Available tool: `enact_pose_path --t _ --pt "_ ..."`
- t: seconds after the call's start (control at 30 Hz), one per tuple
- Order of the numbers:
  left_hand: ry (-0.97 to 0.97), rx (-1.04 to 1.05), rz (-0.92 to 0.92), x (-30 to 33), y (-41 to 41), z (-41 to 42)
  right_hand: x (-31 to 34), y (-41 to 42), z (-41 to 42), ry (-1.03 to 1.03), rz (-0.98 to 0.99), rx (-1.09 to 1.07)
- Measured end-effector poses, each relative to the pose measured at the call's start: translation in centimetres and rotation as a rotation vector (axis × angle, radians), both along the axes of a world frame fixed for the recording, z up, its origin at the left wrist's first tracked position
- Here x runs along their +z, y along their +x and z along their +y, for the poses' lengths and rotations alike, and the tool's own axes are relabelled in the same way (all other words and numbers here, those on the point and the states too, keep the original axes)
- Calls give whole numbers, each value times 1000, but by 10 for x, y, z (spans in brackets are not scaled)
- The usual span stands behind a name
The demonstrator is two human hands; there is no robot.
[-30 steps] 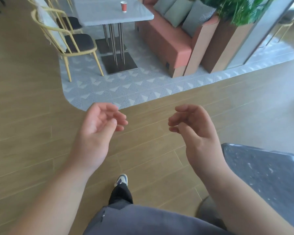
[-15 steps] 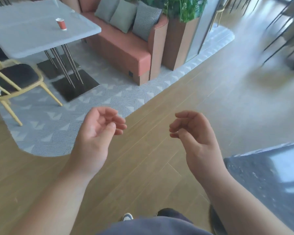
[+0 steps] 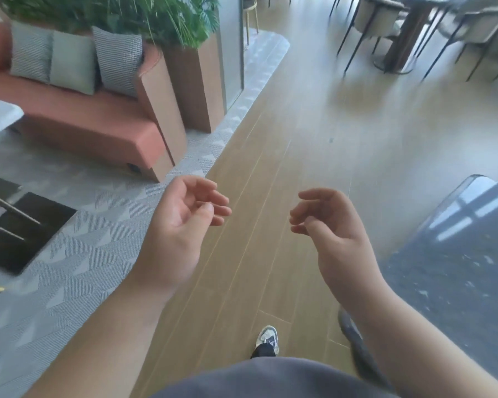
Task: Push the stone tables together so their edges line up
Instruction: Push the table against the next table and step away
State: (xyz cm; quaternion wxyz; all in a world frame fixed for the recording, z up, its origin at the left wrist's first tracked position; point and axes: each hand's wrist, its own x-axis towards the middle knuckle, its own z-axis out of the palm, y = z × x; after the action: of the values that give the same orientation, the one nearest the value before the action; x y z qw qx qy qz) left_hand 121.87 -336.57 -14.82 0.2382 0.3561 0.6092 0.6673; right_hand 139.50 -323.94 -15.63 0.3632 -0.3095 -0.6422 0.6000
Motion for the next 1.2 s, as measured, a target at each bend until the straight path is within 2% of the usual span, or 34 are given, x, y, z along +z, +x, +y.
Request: enact_pose_path --t 0.17,0.47,0.83,1.0,1.2 --pt "10 -65 -1 2 -31 94 10 -26 87 22 -17 -67" --pt "-12 -169 -67 -20 -110 233 5 -79 194 36 -50 -213" --pt "-21 -444 -66 -5 -238 436 15 -191 343 49 -27 -503" --pt "-45 -609 -81 -1 -239 518 17 -194 390 26 -39 -637" --pt "-70 -806 -75 -10 -190 621 7 -151 451 -9 -4 -838"
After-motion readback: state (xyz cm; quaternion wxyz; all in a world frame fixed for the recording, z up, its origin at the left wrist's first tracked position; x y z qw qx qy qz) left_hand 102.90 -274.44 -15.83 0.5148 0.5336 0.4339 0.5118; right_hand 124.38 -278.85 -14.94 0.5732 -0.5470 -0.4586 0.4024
